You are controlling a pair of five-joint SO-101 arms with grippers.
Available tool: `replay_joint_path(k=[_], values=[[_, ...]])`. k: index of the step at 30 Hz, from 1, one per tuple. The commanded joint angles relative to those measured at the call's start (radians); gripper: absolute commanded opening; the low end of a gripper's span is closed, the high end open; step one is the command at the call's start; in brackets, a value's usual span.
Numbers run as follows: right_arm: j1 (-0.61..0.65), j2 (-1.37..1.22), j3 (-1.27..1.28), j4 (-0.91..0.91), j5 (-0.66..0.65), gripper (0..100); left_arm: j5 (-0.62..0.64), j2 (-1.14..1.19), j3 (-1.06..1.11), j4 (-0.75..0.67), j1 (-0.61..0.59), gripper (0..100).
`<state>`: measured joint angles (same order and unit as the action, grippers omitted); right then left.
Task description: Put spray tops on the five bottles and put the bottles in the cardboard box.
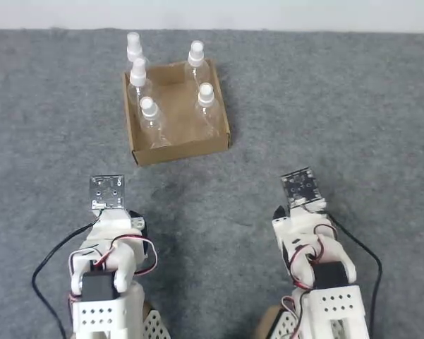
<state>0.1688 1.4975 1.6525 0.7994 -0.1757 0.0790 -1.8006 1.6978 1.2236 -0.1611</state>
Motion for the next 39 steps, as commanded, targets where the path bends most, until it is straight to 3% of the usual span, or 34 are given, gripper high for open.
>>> replay_joint_path(k=[1,26,35,39], values=[[-0.081,0.018,-0.021,-0.030,0.068,0.6,-0.012,0.003,-0.012,0.008,-0.003,1],[-0.173,0.021,-0.031,-0.048,0.112,0.6,-0.012,0.003,-0.012,0.008,-0.003,1],[-0.196,0.288,-0.006,0.136,0.112,0.6,-0.012,0.003,-0.012,0.008,-0.003,1],[-0.196,0.315,0.025,0.134,0.106,0.6,-0.012,0.003,-0.012,0.009,-0.003,1]])
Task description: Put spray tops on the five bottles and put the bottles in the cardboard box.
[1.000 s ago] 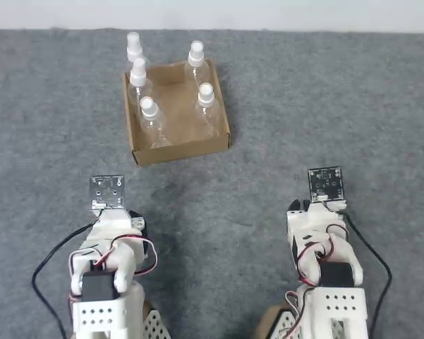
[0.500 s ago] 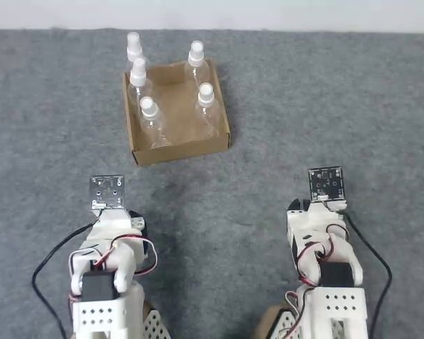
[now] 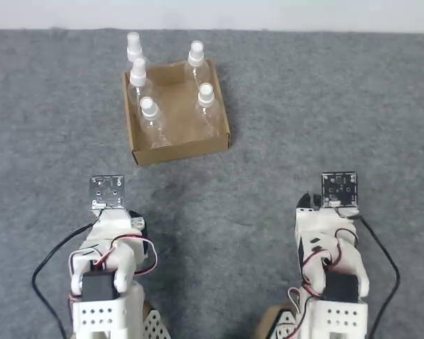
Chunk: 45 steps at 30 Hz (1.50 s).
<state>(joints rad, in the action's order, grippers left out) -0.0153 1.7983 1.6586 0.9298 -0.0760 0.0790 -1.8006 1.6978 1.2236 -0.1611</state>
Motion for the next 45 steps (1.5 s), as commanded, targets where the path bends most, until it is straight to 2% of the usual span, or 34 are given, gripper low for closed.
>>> replay_joint_path(k=[1,10,15,30,45], values=[[-0.012,0.002,0.015,0.002,0.008,0.6,-0.012,0.003,-0.012,0.009,-0.003,1],[-0.002,0.018,0.025,0.047,0.006,0.6,-0.012,0.003,-0.012,0.009,-0.003,1],[0.041,0.018,0.025,0.154,0.006,0.6,-0.012,0.003,-0.012,0.009,-0.003,1],[0.033,0.018,0.025,0.383,0.005,0.6,-0.012,0.003,-0.012,0.009,-0.003,1],[0.033,0.018,0.025,0.383,0.005,0.6,-0.012,0.003,-0.012,0.009,-0.003,1]])
